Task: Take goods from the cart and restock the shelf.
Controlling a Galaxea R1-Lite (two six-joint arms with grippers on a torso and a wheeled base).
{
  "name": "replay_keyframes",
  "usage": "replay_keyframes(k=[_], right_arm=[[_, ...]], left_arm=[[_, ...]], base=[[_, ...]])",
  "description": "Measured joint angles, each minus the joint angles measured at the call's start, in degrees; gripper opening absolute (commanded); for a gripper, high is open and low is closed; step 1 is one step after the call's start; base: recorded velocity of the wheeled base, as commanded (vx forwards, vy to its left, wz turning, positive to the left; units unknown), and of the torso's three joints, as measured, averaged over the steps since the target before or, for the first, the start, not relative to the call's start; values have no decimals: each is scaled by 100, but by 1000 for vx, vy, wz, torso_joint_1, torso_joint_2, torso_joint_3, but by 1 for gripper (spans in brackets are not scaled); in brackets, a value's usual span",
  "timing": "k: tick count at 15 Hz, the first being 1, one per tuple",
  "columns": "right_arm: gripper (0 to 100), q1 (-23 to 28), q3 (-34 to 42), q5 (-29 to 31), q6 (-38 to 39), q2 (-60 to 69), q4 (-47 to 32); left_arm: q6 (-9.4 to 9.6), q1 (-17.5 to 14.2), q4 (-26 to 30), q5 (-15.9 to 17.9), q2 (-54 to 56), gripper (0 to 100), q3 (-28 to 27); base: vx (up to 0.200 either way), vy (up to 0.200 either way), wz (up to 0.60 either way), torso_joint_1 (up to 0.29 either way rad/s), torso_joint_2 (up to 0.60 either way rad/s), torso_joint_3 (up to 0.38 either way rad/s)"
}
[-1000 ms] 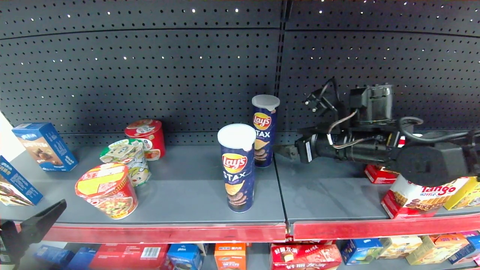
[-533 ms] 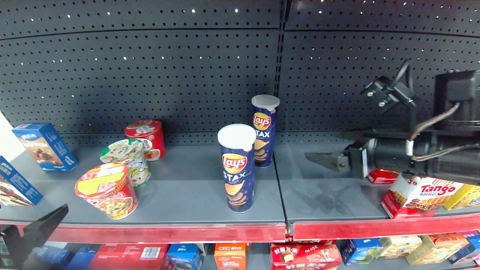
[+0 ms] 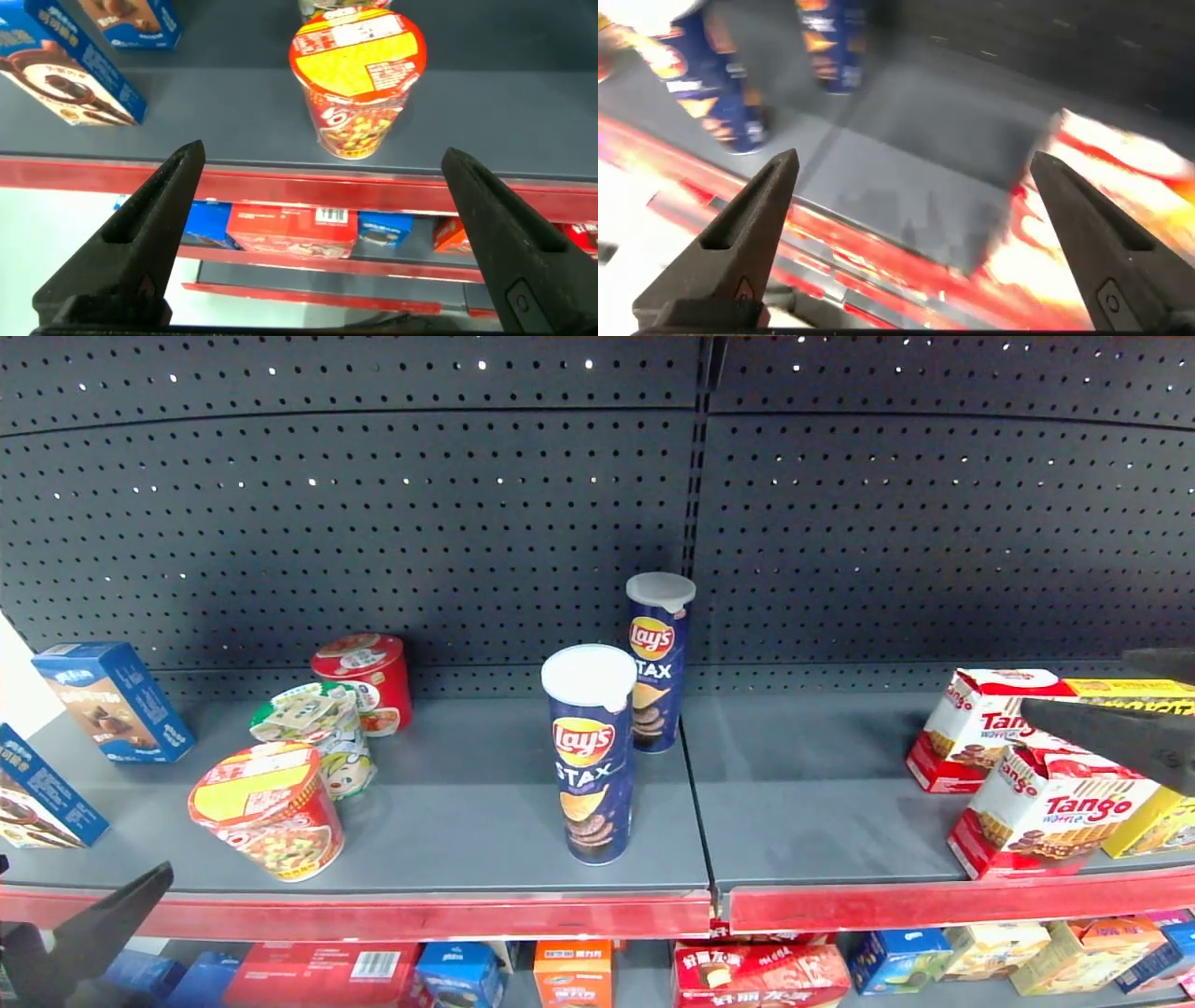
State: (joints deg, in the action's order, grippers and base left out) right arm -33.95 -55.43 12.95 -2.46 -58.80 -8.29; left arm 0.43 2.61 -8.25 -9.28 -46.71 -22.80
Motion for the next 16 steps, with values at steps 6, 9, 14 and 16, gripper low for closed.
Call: replay_keyframes(k=[6, 9, 14, 16], right_arm=[[100, 1301, 271, 152, 204, 1542, -1046], [100, 1863, 747, 152, 206, 2178, -1134], [100, 2877, 944, 155, 184, 2865, -1354], [100, 3023, 880, 155, 173, 3011, -1475]], left_arm=[[-72, 168, -11, 516, 46, 100, -10], [-43, 373, -34, 767, -265, 100, -11], [-29, 800, -780, 824, -1508, 100, -418], [-13, 937, -883, 833, -1974, 100, -601]], base=[[0, 0, 0, 0, 0, 0], [0, 0, 0, 0, 0, 0], [0, 0, 0, 0, 0, 0], [0, 0, 0, 0, 0, 0]])
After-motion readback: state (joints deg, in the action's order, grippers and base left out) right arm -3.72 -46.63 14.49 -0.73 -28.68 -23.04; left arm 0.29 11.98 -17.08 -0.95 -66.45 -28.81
